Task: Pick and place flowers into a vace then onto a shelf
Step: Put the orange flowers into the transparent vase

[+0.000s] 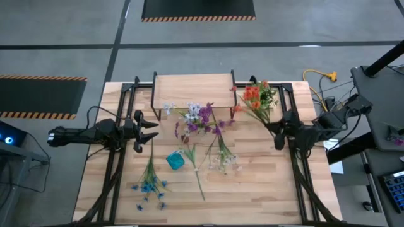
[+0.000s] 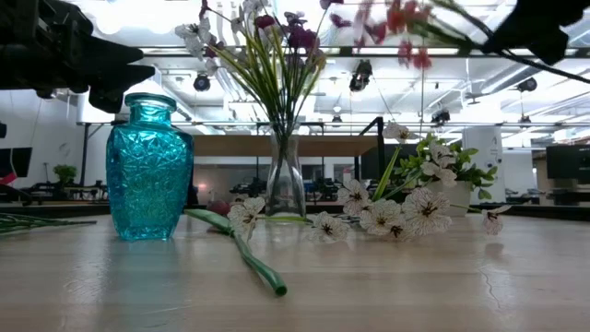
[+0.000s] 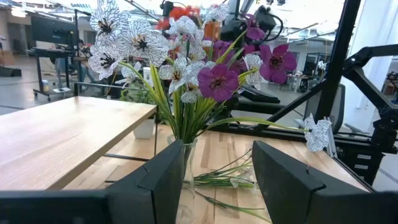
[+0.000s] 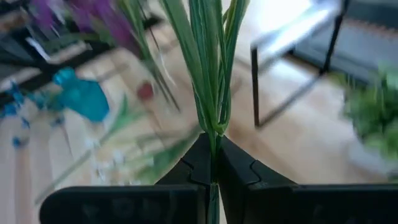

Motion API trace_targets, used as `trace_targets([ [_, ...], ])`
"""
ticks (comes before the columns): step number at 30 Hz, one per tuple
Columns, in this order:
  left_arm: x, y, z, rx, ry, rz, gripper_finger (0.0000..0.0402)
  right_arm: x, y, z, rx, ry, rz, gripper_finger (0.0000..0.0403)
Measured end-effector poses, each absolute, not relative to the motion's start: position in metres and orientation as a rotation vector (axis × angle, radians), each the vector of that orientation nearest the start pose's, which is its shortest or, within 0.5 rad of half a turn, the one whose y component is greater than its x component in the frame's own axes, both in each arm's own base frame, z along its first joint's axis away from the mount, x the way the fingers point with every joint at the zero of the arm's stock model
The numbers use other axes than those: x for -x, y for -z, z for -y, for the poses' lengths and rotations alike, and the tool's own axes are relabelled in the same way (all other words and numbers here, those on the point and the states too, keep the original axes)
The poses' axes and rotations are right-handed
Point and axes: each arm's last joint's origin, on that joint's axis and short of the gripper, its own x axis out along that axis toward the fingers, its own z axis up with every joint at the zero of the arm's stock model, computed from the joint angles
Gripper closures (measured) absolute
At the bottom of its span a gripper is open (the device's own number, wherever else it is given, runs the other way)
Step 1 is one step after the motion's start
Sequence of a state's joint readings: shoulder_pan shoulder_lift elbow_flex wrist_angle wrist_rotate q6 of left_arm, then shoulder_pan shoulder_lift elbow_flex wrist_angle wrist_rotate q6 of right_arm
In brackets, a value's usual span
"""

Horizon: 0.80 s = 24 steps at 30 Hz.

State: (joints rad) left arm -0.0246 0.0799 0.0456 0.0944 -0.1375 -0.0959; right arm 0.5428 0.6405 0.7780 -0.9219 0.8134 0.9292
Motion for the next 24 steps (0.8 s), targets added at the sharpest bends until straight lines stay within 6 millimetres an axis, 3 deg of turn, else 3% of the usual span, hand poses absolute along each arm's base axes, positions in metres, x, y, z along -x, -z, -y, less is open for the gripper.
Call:
trace_targets([
  [6, -0.100, -0.182, -0.002, 0.101, -0.110, 0.065, 0.0227, -0.111, -0.301, -0.040, -0.306, 0.496, -0.314, 0.0394],
  [10, -0.100, -0.182, -0.001, 0.101, -0.110, 0.065, 0.0227, -0.113, -0.290, -0.039, -0.249, 0.613, -0.256, 0.0394],
  [14, -0.100, -0.182, -0.001, 0.101, -0.110, 0.065, 0.0227, -0.120, -0.274, -0.043, -0.252, 0.621, -0.202, 0.0394],
  [20, -0.100, -0.182, -0.001, 0.101, -0.110, 0.065, 0.0227, -0.134, -0.260, -0.051, -0.231, 0.524, -0.059, 0.0394],
  [24, -0.100, -0.182, -0.001, 0.101, -0.110, 0.065, 0.0227, -0.138, -0.254, -0.056, -0.214, 0.347, 0.130, 0.0394],
])
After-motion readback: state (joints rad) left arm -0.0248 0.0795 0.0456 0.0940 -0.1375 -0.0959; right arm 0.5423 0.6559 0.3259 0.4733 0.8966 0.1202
